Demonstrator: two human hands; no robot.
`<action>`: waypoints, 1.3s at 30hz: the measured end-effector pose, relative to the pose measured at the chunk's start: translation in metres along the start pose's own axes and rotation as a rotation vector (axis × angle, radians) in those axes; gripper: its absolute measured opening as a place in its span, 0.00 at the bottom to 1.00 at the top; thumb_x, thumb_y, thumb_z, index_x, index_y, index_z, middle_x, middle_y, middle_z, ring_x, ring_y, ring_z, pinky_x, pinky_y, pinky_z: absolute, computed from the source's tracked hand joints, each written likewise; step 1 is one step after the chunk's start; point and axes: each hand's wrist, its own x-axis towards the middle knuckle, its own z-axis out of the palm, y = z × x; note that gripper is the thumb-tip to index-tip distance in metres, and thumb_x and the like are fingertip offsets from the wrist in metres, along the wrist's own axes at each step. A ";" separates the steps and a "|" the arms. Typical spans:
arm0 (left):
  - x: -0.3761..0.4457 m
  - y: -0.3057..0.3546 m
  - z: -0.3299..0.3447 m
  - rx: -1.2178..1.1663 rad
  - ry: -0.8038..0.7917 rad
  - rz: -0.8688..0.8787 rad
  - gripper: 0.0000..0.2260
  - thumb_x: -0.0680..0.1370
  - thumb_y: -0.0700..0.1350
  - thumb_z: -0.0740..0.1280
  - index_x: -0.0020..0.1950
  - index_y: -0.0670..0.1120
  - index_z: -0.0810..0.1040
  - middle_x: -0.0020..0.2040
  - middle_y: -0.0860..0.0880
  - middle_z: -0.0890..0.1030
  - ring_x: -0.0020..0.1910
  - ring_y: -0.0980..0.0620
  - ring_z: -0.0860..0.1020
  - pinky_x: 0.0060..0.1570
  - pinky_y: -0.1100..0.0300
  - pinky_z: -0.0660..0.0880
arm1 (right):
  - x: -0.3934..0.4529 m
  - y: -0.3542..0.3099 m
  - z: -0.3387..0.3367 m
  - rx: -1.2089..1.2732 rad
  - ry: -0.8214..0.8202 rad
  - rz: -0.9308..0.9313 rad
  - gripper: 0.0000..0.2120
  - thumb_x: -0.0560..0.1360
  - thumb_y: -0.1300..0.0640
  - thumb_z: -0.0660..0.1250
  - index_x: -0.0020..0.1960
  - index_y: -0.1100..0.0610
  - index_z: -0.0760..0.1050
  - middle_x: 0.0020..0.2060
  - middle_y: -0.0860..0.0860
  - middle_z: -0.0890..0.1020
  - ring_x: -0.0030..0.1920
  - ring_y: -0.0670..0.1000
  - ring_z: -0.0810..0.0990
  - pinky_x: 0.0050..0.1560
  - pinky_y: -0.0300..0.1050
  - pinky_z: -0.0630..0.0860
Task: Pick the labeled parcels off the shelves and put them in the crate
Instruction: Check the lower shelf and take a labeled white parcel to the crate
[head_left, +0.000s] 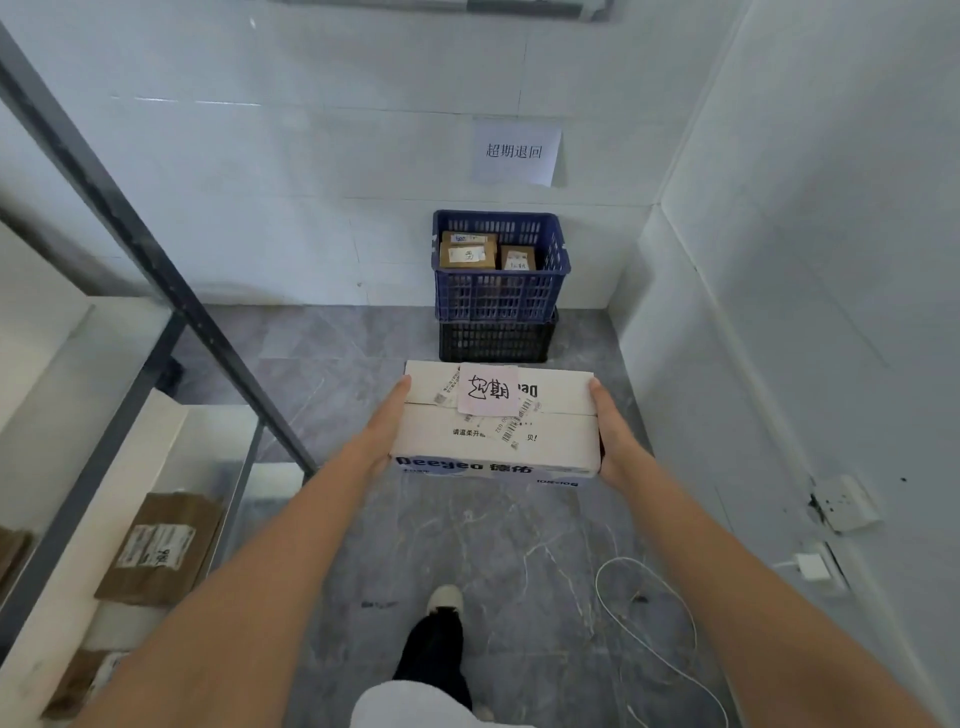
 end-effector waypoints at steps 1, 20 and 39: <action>0.011 0.009 0.001 0.000 -0.015 -0.003 0.24 0.81 0.62 0.52 0.64 0.49 0.76 0.58 0.42 0.82 0.57 0.41 0.80 0.56 0.50 0.76 | 0.011 -0.007 0.003 0.003 0.008 -0.002 0.29 0.76 0.32 0.59 0.63 0.54 0.78 0.54 0.57 0.85 0.54 0.60 0.84 0.58 0.62 0.79; 0.195 0.145 0.043 0.019 -0.048 -0.035 0.19 0.82 0.60 0.51 0.58 0.51 0.75 0.49 0.46 0.82 0.46 0.48 0.81 0.51 0.52 0.76 | 0.184 -0.135 0.028 -0.070 0.207 -0.053 0.22 0.80 0.37 0.55 0.55 0.52 0.78 0.50 0.55 0.85 0.50 0.58 0.85 0.57 0.58 0.80; 0.386 0.260 0.106 0.014 0.144 -0.021 0.19 0.84 0.56 0.49 0.62 0.49 0.74 0.42 0.49 0.81 0.39 0.52 0.79 0.35 0.60 0.71 | 0.403 -0.284 0.035 -0.134 0.165 0.001 0.25 0.76 0.35 0.61 0.60 0.54 0.77 0.52 0.55 0.84 0.52 0.58 0.84 0.58 0.58 0.79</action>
